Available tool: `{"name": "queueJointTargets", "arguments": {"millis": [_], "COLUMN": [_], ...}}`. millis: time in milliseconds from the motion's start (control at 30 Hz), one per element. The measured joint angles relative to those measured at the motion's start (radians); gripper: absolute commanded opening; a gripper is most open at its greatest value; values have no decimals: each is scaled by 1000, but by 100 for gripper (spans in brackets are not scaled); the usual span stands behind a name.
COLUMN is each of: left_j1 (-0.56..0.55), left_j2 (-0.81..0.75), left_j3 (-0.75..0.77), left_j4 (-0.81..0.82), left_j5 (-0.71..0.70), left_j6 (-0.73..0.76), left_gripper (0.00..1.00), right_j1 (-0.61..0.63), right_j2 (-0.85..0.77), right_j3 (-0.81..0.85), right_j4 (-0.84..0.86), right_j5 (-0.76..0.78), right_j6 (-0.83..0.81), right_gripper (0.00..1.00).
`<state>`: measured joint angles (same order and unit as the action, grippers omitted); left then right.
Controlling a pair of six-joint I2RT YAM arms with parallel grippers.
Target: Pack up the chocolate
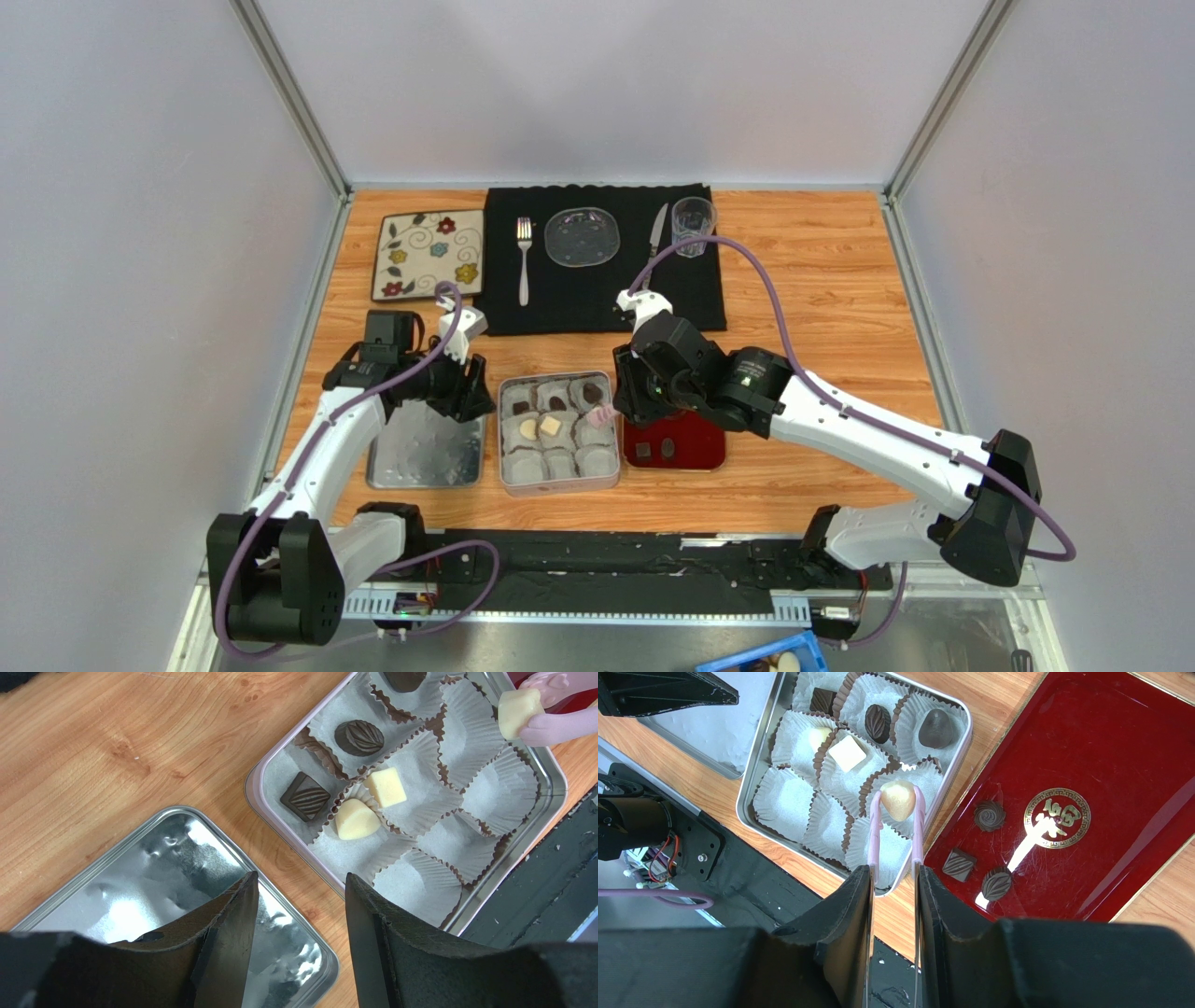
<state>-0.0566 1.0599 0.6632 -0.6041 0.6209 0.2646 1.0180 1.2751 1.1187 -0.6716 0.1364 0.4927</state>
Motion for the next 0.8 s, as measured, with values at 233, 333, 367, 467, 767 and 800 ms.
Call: {"name": "queueJointTargets", "arguments": {"millis": [233, 333, 367, 467, 767, 800], "left_j1": [0, 0, 0, 0, 0, 0], "left_j2": [-2, -3, -3, -4, -12, -13], "left_j3": [0, 0, 0, 0, 0, 0], "left_j4": [-3, -6, -6, -6, -6, -6], "left_j5": [0, 0, 0, 0, 0, 0], "left_j6": [3, 3, 3, 3, 6, 6], "left_gripper": [57, 57, 57, 57, 57, 57], "right_j1": [0, 0, 0, 0, 0, 0], "right_j2": [0, 0, 0, 0, 0, 0], "right_j3": [0, 0, 0, 0, 0, 0], "right_j4": [0, 0, 0, 0, 0, -1], "right_j5": [0, 1, 1, 1, 4, 4], "right_j6": [0, 0, 0, 0, 0, 0], "right_gripper": [32, 33, 33, 33, 33, 33]}}
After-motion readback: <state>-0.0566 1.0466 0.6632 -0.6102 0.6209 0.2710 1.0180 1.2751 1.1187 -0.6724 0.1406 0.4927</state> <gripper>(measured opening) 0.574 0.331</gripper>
